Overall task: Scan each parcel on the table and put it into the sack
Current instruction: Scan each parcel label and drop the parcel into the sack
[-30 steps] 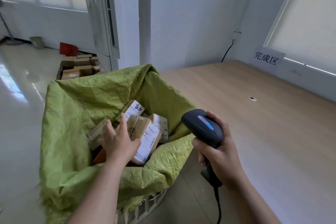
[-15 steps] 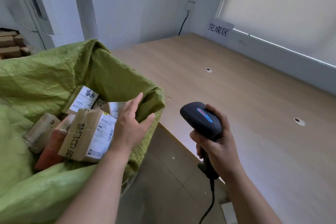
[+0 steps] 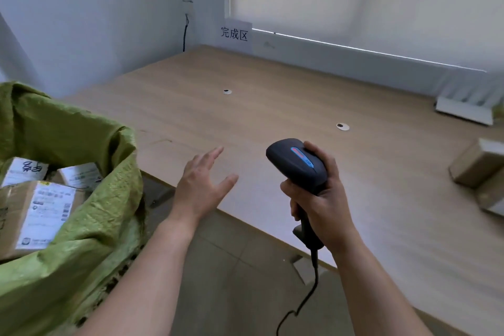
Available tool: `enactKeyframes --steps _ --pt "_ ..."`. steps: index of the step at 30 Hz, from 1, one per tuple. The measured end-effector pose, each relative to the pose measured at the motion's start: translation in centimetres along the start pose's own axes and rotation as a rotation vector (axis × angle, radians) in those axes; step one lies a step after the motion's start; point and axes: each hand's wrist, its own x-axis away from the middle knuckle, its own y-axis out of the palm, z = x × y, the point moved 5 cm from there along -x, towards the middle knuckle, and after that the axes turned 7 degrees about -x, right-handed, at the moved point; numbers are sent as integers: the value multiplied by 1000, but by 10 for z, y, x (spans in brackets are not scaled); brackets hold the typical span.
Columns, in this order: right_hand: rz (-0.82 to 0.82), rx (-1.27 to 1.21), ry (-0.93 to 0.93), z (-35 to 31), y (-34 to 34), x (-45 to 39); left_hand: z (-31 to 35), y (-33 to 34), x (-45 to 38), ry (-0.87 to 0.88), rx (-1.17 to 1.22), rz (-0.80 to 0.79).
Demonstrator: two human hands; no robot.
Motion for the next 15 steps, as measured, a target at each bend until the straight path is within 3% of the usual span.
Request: enactKeyframes --steps 15 --pt "259 5 -60 -45 -226 101 201 155 69 305 19 -161"
